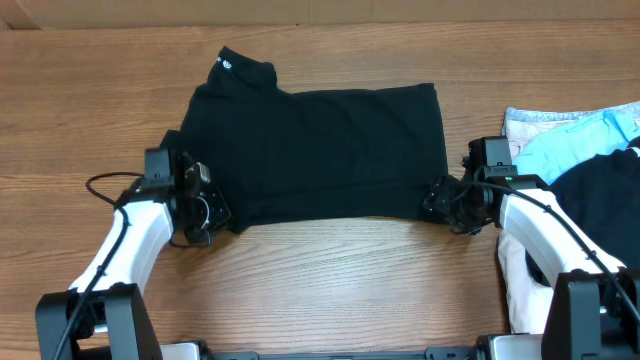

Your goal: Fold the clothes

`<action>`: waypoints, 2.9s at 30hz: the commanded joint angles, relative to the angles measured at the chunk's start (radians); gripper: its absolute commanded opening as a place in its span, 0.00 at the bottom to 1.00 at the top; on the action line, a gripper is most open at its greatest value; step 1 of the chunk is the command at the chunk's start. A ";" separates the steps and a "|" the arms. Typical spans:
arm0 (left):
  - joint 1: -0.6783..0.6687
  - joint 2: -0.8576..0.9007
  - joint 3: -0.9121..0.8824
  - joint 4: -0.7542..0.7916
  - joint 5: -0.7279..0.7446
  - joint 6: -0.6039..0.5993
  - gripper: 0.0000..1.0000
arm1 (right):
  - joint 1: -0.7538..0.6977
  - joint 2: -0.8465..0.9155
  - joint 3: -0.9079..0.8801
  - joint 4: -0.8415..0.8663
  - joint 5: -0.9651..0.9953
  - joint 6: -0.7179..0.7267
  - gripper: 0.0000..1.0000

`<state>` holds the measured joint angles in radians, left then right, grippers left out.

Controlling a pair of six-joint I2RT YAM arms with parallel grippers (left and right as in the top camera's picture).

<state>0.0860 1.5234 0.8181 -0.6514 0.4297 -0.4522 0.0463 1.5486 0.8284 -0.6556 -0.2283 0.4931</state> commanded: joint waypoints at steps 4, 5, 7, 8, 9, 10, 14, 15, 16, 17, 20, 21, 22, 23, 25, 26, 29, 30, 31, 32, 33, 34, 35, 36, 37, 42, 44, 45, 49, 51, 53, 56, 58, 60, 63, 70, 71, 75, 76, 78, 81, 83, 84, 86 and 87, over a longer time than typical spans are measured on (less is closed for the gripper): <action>-0.096 0.000 0.017 -0.111 -0.114 0.048 0.68 | -0.002 0.006 0.009 0.006 0.010 -0.004 0.70; -0.117 0.000 0.011 -0.109 -0.150 0.048 0.73 | -0.002 0.006 0.009 0.007 0.011 -0.004 0.70; -0.158 0.000 0.003 -0.097 -0.211 0.039 0.75 | -0.002 0.006 0.009 0.011 0.011 -0.004 0.71; -0.176 0.001 0.001 -0.096 -0.235 0.021 0.72 | -0.002 0.006 0.009 0.011 0.011 -0.005 0.74; -0.190 0.001 0.000 -0.096 -0.253 0.006 0.66 | -0.002 0.006 0.009 0.011 0.011 -0.005 0.75; -0.200 0.001 0.000 -0.096 -0.276 -0.007 0.61 | -0.002 0.006 0.009 0.010 0.011 -0.005 0.76; -0.210 0.001 -0.002 -0.105 -0.359 -0.076 0.46 | -0.002 0.006 0.009 0.005 0.011 -0.005 0.77; -0.209 0.001 -0.005 -0.103 -0.359 -0.082 0.41 | -0.002 0.006 0.009 0.003 0.011 -0.005 0.77; -0.209 0.001 -0.007 -0.103 -0.359 -0.090 0.39 | -0.002 0.006 0.009 0.002 0.011 -0.005 0.77; -0.209 0.001 -0.011 -0.101 -0.359 -0.095 0.38 | -0.002 0.006 0.009 0.001 0.011 -0.005 0.77; -0.209 0.001 -0.033 -0.079 -0.362 -0.095 0.45 | -0.002 0.006 0.009 0.002 0.011 -0.005 0.77; -0.209 0.001 -0.043 -0.064 -0.361 -0.095 0.49 | -0.002 0.006 0.009 0.003 0.011 -0.005 0.77; -0.209 0.001 -0.054 -0.045 -0.359 -0.095 0.50 | -0.002 0.006 0.009 0.003 0.011 -0.005 0.77; -0.209 0.001 -0.064 -0.023 -0.353 -0.096 0.50 | -0.002 0.006 0.009 0.003 0.011 -0.005 0.77; -0.209 0.001 -0.077 0.011 -0.339 -0.101 0.49 | -0.002 0.006 0.009 0.002 0.011 -0.005 0.77; -0.209 0.001 -0.078 0.016 -0.339 -0.108 0.47 | -0.002 0.006 0.009 0.002 0.011 -0.005 0.77; -0.209 0.001 -0.078 0.026 -0.345 -0.114 0.36 | -0.002 0.006 0.009 0.002 0.011 -0.005 0.77; -0.209 0.001 -0.078 0.028 -0.361 -0.124 0.33 | -0.002 0.006 0.009 0.002 0.011 -0.005 0.78; -0.209 0.001 -0.078 0.029 -0.377 -0.134 0.31 | -0.002 0.006 0.009 0.002 0.011 -0.005 0.78; -0.209 0.001 -0.078 0.033 -0.391 -0.143 0.30 | -0.002 0.006 0.009 0.002 0.011 -0.005 0.78; -0.209 0.001 -0.078 0.041 -0.402 -0.148 0.29 | -0.002 0.006 0.009 0.002 0.011 -0.005 0.78; -0.209 0.001 -0.078 0.052 -0.404 -0.147 0.28 | -0.002 0.006 0.009 0.002 0.011 -0.005 0.78; -0.209 0.001 -0.078 0.063 -0.404 -0.147 0.28 | -0.002 0.006 0.009 0.002 0.011 -0.005 0.78; -0.209 0.001 -0.078 0.071 -0.401 -0.148 0.27 | -0.002 0.006 0.009 0.002 0.011 -0.005 0.78; -0.209 0.001 -0.078 0.078 -0.392 -0.148 0.21 | -0.002 0.006 0.009 0.002 0.011 -0.005 0.78; -0.209 0.001 -0.073 0.091 -0.343 -0.146 0.04 | -0.002 0.006 0.009 0.002 0.011 -0.005 0.78; -0.209 0.001 -0.055 0.071 -0.329 -0.146 0.04 | -0.002 0.006 0.009 0.002 0.011 -0.005 0.84; -0.209 0.001 -0.041 0.053 -0.324 -0.146 0.04 | -0.002 0.006 0.009 0.002 0.011 -0.005 0.89; -0.209 0.001 0.042 -0.050 -0.327 -0.135 0.04 | -0.002 0.006 0.009 -0.004 0.011 -0.004 1.00; -0.209 0.001 0.087 -0.077 -0.328 -0.110 0.04 | -0.002 0.006 0.009 -0.006 0.011 -0.004 1.00; -0.209 0.001 0.130 -0.083 -0.329 -0.095 0.04 | -0.002 0.006 0.009 -0.006 0.011 -0.004 1.00; -0.209 0.001 0.181 -0.067 -0.330 -0.093 0.04 | -0.002 0.006 0.009 -0.006 0.011 -0.004 1.00; -0.209 0.001 0.195 -0.044 -0.341 -0.093 0.04 | -0.002 0.006 0.009 -0.009 0.011 -0.004 1.00; -0.209 0.002 0.196 -0.016 -0.366 -0.093 0.07 | -0.002 0.006 0.009 -0.011 0.011 -0.004 1.00; -0.209 0.010 0.194 0.003 -0.410 -0.093 0.20 | -0.002 0.006 0.009 -0.013 0.011 -0.005 1.00; -0.210 0.046 0.193 0.055 -0.436 -0.059 0.29 | -0.002 0.006 0.009 -0.013 0.011 -0.004 1.00; -0.209 0.047 0.193 0.051 -0.424 -0.056 0.28 | -0.002 0.006 0.009 -0.013 0.011 -0.004 1.00; -0.209 0.045 0.226 -0.068 -0.371 -0.018 0.10 | -0.002 0.006 0.009 -0.031 0.011 -0.005 1.00; -0.209 0.045 0.237 -0.121 -0.377 -0.019 0.04 | -0.002 0.006 0.009 -0.035 0.011 -0.005 1.00; -0.209 0.045 0.242 -0.187 -0.377 -0.019 0.04 | -0.002 0.006 0.009 -0.035 0.011 -0.005 1.00; -0.209 0.045 0.242 -0.259 -0.377 -0.016 0.04 | -0.002 0.006 0.009 -0.031 0.011 -0.004 1.00; -0.211 0.045 0.236 -0.275 -0.377 0.003 0.04 | -0.002 0.006 0.009 -0.030 0.011 -0.004 1.00; -0.211 0.045 0.226 -0.275 -0.380 0.010 0.04 | -0.002 0.006 0.009 -0.029 0.011 -0.004 1.00; -0.211 0.046 0.198 -0.251 -0.391 0.011 0.04 | -0.002 0.006 0.009 -0.027 0.011 -0.004 1.00; -0.211 0.046 0.175 -0.222 -0.397 0.011 0.04 | -0.002 0.006 0.009 -0.024 0.011 -0.004 1.00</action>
<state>-0.1204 1.5608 1.0286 -0.9001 0.0406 -0.4686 0.0463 1.5486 0.8284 -0.6888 -0.2276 0.4931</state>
